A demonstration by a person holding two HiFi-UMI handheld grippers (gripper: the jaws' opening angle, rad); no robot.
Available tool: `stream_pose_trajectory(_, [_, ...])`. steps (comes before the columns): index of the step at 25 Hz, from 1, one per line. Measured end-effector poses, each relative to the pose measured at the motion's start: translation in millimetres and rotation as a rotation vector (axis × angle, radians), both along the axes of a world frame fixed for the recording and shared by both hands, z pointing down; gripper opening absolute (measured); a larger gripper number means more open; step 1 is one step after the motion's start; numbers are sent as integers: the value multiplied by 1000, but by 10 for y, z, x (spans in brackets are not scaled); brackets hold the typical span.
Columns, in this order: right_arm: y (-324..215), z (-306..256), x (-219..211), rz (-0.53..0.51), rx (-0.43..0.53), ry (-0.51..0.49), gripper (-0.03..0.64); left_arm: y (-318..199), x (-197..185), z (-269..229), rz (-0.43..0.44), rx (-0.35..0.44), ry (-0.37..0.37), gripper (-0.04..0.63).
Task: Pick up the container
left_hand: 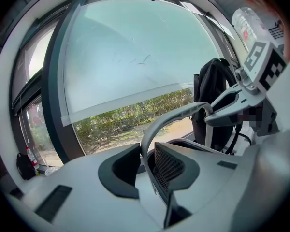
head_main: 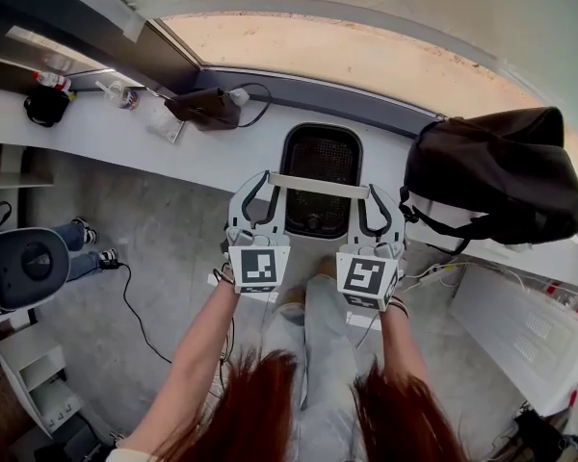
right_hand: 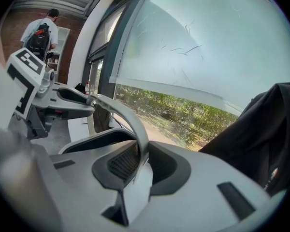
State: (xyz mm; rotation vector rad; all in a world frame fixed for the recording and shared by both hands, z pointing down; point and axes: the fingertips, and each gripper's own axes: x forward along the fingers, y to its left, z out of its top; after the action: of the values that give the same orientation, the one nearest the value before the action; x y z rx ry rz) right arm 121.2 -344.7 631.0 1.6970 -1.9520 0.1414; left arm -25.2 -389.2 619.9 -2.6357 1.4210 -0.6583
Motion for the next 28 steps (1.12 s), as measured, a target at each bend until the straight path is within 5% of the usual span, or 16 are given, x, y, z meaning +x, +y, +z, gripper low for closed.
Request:
stream_pose_trajectory(14, [-172, -10, 39, -19, -4, -83, 64, -213, 49, -45, -74, 17, -45, 74])
stream_pose_trajectory(28, [-28, -222, 165, -8, 3, -103, 63, -60, 180, -303, -45, 44, -56, 72])
